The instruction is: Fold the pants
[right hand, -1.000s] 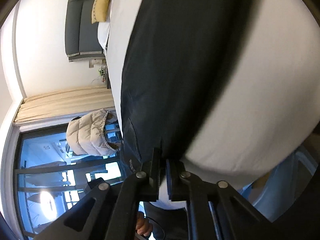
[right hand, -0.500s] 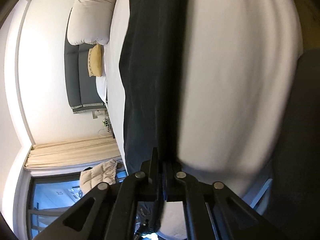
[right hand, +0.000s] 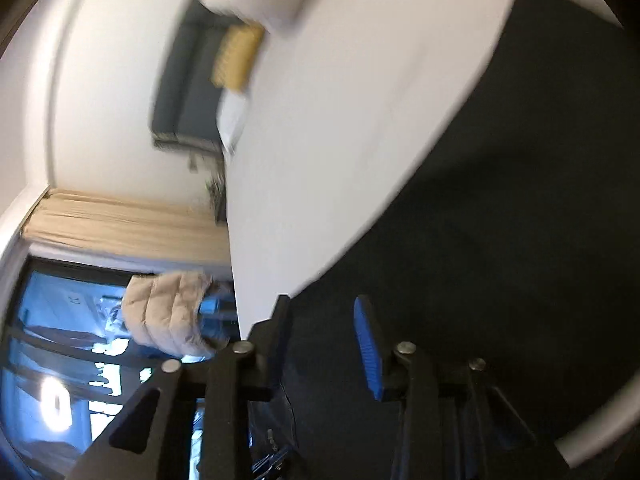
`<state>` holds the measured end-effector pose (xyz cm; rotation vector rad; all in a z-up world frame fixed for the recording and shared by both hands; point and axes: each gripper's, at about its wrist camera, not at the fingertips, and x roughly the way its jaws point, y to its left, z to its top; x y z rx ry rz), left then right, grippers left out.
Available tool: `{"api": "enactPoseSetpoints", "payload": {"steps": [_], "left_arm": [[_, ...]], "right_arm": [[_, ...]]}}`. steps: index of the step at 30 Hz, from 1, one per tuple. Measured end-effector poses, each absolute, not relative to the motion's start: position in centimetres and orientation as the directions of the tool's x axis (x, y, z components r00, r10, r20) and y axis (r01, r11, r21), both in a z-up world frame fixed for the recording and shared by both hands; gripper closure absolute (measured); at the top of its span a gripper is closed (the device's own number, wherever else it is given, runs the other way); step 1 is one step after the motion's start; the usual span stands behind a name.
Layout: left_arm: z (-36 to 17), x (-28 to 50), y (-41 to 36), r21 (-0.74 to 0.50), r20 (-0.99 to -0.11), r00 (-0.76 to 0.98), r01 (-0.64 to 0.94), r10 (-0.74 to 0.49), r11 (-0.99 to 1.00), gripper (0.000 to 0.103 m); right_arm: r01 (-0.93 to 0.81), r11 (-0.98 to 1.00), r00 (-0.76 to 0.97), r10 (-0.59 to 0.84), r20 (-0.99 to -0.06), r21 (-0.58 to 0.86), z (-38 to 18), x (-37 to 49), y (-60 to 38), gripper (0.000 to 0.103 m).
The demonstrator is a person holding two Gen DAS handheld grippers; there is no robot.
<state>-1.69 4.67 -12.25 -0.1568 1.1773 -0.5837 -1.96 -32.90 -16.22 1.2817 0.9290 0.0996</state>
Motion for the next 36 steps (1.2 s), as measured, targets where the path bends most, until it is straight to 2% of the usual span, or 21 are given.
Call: {"api": "enactPoseSetpoints", "payload": {"steps": [1, 2, 3, 6, 7, 10, 11, 13, 16, 18, 22, 24, 25, 26, 29, 30, 31, 32, 33, 34, 36], "left_arm": [[-12.3, -1.7, 4.7, -0.412, -0.823, 0.255, 0.347, -0.507, 0.843, 0.086], [-12.3, -1.7, 4.7, -0.410, -0.825, 0.253, 0.347, -0.505, 0.844, 0.086], [-12.2, -1.7, 4.7, -0.406, -0.827, 0.252, 0.349, -0.502, 0.844, 0.086], [-12.2, -1.6, 4.4, -0.393, -0.833, 0.250, 0.358, -0.493, 0.847, 0.086], [-12.2, -1.6, 4.2, -0.392, -0.834, 0.251, 0.358, -0.491, 0.848, 0.086], [-12.2, -1.7, 4.0, -0.389, -0.835, 0.252, 0.359, -0.490, 0.848, 0.086], [-12.2, -1.7, 4.0, -0.391, -0.834, 0.253, 0.357, -0.491, 0.848, 0.086], [-12.3, -1.8, 4.1, -0.395, -0.831, 0.257, 0.350, -0.492, 0.849, 0.086], [-12.3, -2.0, 4.2, -0.390, -0.830, 0.268, 0.348, -0.489, 0.852, 0.086], [-12.3, -2.1, 4.0, -0.380, -0.834, 0.269, 0.353, -0.482, 0.855, 0.086], [-12.0, -2.2, 3.5, -0.362, -0.842, 0.270, 0.357, -0.466, 0.861, 0.086], [-12.0, -2.4, 3.3, -0.355, -0.844, 0.273, 0.360, -0.462, 0.863, 0.086], [-11.9, -2.4, 3.2, -0.355, -0.844, 0.274, 0.361, -0.462, 0.862, 0.086], [-11.9, -2.5, 3.2, -0.357, -0.843, 0.273, 0.362, -0.464, 0.861, 0.086], [-12.0, -2.6, 3.3, -0.372, -0.834, 0.276, 0.355, -0.477, 0.858, 0.086], [-12.0, -2.6, 3.5, -0.378, -0.830, 0.280, 0.353, -0.482, 0.856, 0.086], [-12.0, -2.7, 3.7, -0.382, -0.826, 0.285, 0.351, -0.487, 0.855, 0.086], [-12.1, -2.8, 3.8, -0.388, -0.821, 0.290, 0.349, -0.492, 0.853, 0.086], [-12.2, -2.9, 4.1, -0.394, -0.817, 0.293, 0.344, -0.496, 0.852, 0.086], [-12.3, -2.9, 4.3, -0.399, -0.814, 0.295, 0.341, -0.500, 0.851, 0.086], [-12.4, -3.0, 4.5, -0.407, -0.810, 0.294, 0.339, -0.507, 0.848, 0.086]], "right_arm": [[0.479, 0.333, 0.614, 0.534, -0.581, 0.812, -18.1, -1.4, -33.6, 0.094], [0.494, 0.304, 0.624, 0.528, -0.576, 0.815, -19.5, -1.1, -34.8, 0.103], [0.477, 0.265, 0.674, 0.502, -0.542, 0.838, -20.0, -1.2, -36.4, 0.103], [0.502, 0.206, 0.767, 0.341, -0.543, 0.840, -19.8, -2.3, -41.8, 0.103], [0.541, 0.187, 0.786, 0.236, -0.572, 0.820, -19.6, -2.9, -44.6, 0.103], [0.621, 0.171, 0.769, 0.051, -0.637, 0.765, -17.4, -4.3, -49.4, 0.103], [0.619, 0.187, 0.773, 0.025, -0.634, 0.763, -16.0, -4.7, -50.1, 0.099], [0.563, 0.268, 0.802, 0.050, -0.595, 0.781, -13.4, -4.9, -49.5, 0.096], [0.437, 0.348, 0.806, 0.258, -0.533, 0.829, -11.7, -4.7, -44.0, 0.092], [0.359, 0.343, 0.755, 0.440, -0.486, 0.868, -12.8, -5.0, -38.5, 0.092], [0.362, 0.328, 0.599, 0.635, -0.488, 0.872, -17.6, -4.8, -31.4, 0.090], [0.396, 0.303, 0.622, 0.607, -0.496, 0.867, -19.6, -4.6, -32.5, 0.103], [0.399, 0.272, 0.658, 0.580, -0.480, 0.875, -19.6, -4.7, -33.4, 0.103], [0.424, 0.285, 0.689, 0.514, -0.511, 0.859, -19.0, -5.2, -35.6, 0.103], [0.583, 0.385, 0.694, 0.220, -0.685, 0.715, -16.0, -6.8, -41.5, 0.103], [0.600, 0.375, 0.697, 0.188, -0.692, 0.706, -14.8, -6.9, -42.5, 0.097], [0.576, 0.396, 0.708, 0.196, -0.678, 0.715, -13.4, -6.4, -42.3, 0.095], [0.512, 0.429, 0.720, 0.259, -0.644, 0.744, -12.2, -5.4, -40.9, 0.095], [0.436, 0.450, 0.703, 0.371, -0.607, 0.780, -11.2, -3.9, -38.0, 0.086], [0.378, 0.455, 0.674, 0.462, -0.576, 0.806, -10.8, -3.2, -35.3, 0.062], [0.205, 0.450, 0.574, 0.664, -0.480, 0.869, -10.1, -0.5, -27.3, 0.041]]}}
